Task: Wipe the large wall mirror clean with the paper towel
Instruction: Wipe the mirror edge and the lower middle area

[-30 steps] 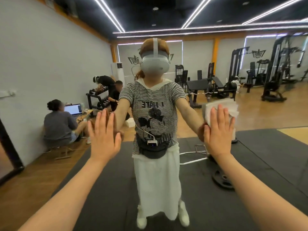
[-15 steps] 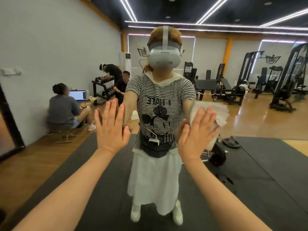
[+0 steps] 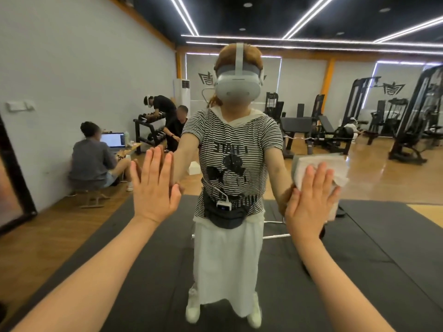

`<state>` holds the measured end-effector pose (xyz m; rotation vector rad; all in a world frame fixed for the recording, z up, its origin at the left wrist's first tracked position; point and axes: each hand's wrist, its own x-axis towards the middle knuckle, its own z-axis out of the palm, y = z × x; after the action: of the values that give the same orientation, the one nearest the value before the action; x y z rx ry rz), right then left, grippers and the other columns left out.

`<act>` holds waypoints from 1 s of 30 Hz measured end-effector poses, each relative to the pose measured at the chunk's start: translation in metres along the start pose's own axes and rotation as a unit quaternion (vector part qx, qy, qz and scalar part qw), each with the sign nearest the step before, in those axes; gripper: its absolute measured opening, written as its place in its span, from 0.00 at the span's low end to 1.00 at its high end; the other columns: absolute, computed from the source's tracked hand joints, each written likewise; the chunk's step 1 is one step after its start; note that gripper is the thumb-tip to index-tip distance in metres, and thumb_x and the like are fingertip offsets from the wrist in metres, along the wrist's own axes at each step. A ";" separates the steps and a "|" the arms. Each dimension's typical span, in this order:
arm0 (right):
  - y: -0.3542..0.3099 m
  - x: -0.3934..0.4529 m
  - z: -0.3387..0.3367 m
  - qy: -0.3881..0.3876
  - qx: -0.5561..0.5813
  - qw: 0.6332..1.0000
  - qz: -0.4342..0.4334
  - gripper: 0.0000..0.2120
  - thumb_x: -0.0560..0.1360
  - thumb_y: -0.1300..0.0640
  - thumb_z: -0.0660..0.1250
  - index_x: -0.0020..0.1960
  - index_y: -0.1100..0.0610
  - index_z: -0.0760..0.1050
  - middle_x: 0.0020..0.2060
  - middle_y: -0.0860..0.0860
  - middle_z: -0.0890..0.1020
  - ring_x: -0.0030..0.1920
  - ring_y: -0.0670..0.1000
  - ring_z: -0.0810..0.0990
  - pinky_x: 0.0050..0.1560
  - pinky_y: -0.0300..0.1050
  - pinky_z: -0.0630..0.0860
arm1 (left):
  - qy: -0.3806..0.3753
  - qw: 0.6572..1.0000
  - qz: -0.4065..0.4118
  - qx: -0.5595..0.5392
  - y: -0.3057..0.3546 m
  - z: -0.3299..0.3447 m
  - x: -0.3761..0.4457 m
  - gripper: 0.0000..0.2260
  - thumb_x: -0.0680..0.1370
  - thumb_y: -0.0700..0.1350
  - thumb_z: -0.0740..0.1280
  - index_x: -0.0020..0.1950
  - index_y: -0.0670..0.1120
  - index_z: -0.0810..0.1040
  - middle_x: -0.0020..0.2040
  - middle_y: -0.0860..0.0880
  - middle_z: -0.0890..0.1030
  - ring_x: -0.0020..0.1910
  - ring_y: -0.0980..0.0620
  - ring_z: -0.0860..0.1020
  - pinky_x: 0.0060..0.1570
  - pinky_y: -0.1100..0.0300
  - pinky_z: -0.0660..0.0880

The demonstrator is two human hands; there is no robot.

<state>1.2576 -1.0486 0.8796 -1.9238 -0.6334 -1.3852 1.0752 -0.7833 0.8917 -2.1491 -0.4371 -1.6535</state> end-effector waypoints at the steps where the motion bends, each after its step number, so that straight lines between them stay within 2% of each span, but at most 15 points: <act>1: -0.010 -0.001 0.003 0.010 0.010 1.000 0.025 0.26 0.80 0.54 0.49 0.76 0.61 0.54 0.73 0.65 0.61 0.74 0.61 0.52 0.74 0.52 0.38 | 0.001 1.000 0.002 -0.001 0.000 0.000 0.000 0.31 0.77 0.51 0.52 0.79 0.43 0.51 0.77 0.41 0.54 0.79 0.50 0.43 0.74 0.42 0.44; 3: -0.031 0.000 0.007 0.023 0.012 0.997 0.078 0.27 0.79 0.54 0.50 0.76 0.61 0.52 0.74 0.66 0.61 0.74 0.61 0.53 0.74 0.51 0.35 | 0.006 1.000 0.008 -0.004 0.000 0.001 -0.001 0.32 0.77 0.51 0.51 0.80 0.45 0.48 0.79 0.44 0.49 0.79 0.50 0.44 0.74 0.42 0.44; 5: -0.057 0.000 0.011 0.017 0.000 0.996 0.089 0.28 0.79 0.54 0.50 0.76 0.61 0.52 0.74 0.65 0.61 0.74 0.61 0.53 0.74 0.52 0.36 | 0.009 1.000 0.013 -0.003 0.000 0.001 -0.001 0.32 0.77 0.51 0.51 0.80 0.45 0.47 0.80 0.48 0.42 0.79 0.50 0.44 0.74 0.42 0.45; 8: -0.100 -0.008 0.020 -0.028 0.004 0.999 -0.029 0.28 0.78 0.54 0.51 0.76 0.60 0.54 0.75 0.60 0.58 0.77 0.56 0.46 0.73 0.59 0.42 | 0.010 1.000 0.014 -0.006 -0.001 0.002 0.000 0.32 0.77 0.51 0.52 0.80 0.46 0.46 0.80 0.50 0.40 0.79 0.50 0.43 0.74 0.43 0.44; 11: -0.113 -0.012 0.025 -0.050 -0.009 0.988 -0.143 0.28 0.77 0.55 0.54 0.76 0.58 0.55 0.75 0.56 0.56 0.78 0.52 0.38 0.73 0.63 0.41 | 0.014 1.000 0.015 -0.010 -0.001 0.001 0.000 0.33 0.77 0.51 0.52 0.80 0.47 0.45 0.80 0.50 0.41 0.79 0.50 0.44 0.74 0.44 0.45; 14: -0.085 -0.006 0.022 -0.046 -0.036 0.971 -0.232 0.29 0.77 0.56 0.55 0.77 0.56 0.55 0.78 0.53 0.51 0.78 0.51 0.41 0.75 0.60 0.41 | 0.014 1.000 0.015 -0.014 -0.001 0.001 -0.001 0.33 0.77 0.51 0.52 0.80 0.47 0.45 0.80 0.50 0.41 0.79 0.50 0.44 0.74 0.43 0.46; 16: -0.065 -0.001 0.019 -0.044 -0.043 0.965 -0.254 0.29 0.78 0.55 0.54 0.78 0.53 0.52 0.78 0.51 0.51 0.78 0.49 0.43 0.76 0.56 0.40 | 0.013 1.000 0.016 -0.016 -0.001 0.001 0.000 0.33 0.77 0.51 0.52 0.80 0.48 0.44 0.80 0.50 0.41 0.79 0.50 0.44 0.73 0.43 0.46; 19: -0.038 0.005 0.009 -0.029 -0.035 0.984 -0.173 0.25 0.81 0.52 0.51 0.77 0.54 0.55 0.76 0.51 0.56 0.78 0.49 0.44 0.75 0.53 0.42 | 0.006 1.000 0.014 -0.014 -0.001 0.001 0.000 0.33 0.77 0.51 0.52 0.80 0.48 0.44 0.80 0.51 0.41 0.79 0.50 0.43 0.74 0.44 0.45; 22: -0.026 0.007 0.002 -0.013 -0.013 0.997 -0.075 0.24 0.83 0.48 0.44 0.76 0.58 0.57 0.74 0.58 0.61 0.76 0.53 0.50 0.74 0.53 0.43 | 0.002 1.000 0.010 -0.009 0.000 0.002 -0.001 0.34 0.76 0.51 0.53 0.80 0.48 0.44 0.80 0.51 0.40 0.79 0.50 0.43 0.74 0.45 0.43; 27: -0.080 0.004 0.018 0.040 0.042 0.994 0.091 0.27 0.79 0.54 0.51 0.77 0.60 0.53 0.75 0.63 0.60 0.74 0.60 0.53 0.73 0.50 0.33 | 0.002 1.000 0.009 -0.006 -0.001 0.003 -0.002 0.34 0.76 0.51 0.52 0.80 0.47 0.44 0.80 0.50 0.41 0.79 0.50 0.43 0.75 0.45 0.42; 29: -0.100 0.003 0.021 0.031 0.039 0.993 0.107 0.28 0.79 0.54 0.51 0.77 0.60 0.52 0.75 0.61 0.58 0.74 0.59 0.53 0.73 0.51 0.33 | 0.005 1.000 0.010 -0.004 0.000 0.003 -0.002 0.33 0.76 0.51 0.52 0.80 0.47 0.44 0.80 0.50 0.41 0.79 0.50 0.43 0.75 0.45 0.42; 30: -0.109 -0.001 0.023 0.016 0.031 0.996 0.084 0.29 0.78 0.54 0.51 0.77 0.59 0.51 0.75 0.59 0.56 0.74 0.58 0.53 0.73 0.52 0.35 | 0.005 1.000 0.010 -0.004 0.000 0.003 -0.003 0.33 0.77 0.51 0.52 0.80 0.47 0.44 0.80 0.50 0.41 0.79 0.50 0.43 0.75 0.45 0.42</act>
<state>1.1933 -0.9597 0.9004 -1.8568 -0.4831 -1.2730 1.0771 -0.7818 0.8886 -2.1425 -0.4051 -1.6560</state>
